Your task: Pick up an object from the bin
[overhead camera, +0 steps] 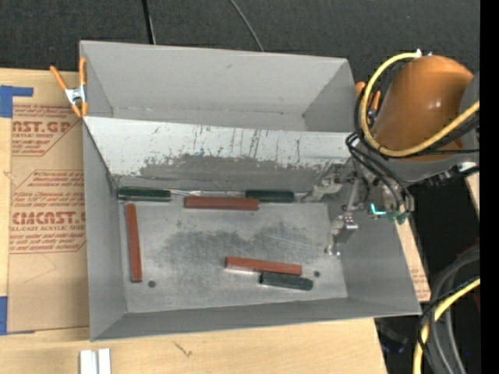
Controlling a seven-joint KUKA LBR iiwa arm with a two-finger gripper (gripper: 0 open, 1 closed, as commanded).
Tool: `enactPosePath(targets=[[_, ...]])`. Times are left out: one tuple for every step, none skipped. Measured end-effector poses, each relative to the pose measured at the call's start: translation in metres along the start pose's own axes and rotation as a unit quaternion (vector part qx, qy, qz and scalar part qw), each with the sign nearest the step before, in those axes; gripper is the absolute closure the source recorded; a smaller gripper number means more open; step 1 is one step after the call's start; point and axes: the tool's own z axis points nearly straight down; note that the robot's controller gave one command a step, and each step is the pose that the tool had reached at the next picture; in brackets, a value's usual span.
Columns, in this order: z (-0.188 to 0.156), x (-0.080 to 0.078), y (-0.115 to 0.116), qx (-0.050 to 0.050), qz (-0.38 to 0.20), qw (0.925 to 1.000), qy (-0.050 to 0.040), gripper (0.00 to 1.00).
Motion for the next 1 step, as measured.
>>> enactPosePath(targets=[[-0.004,-0.0016,0.0003,0.0,0.0,1.0,-0.0039,0.0]])
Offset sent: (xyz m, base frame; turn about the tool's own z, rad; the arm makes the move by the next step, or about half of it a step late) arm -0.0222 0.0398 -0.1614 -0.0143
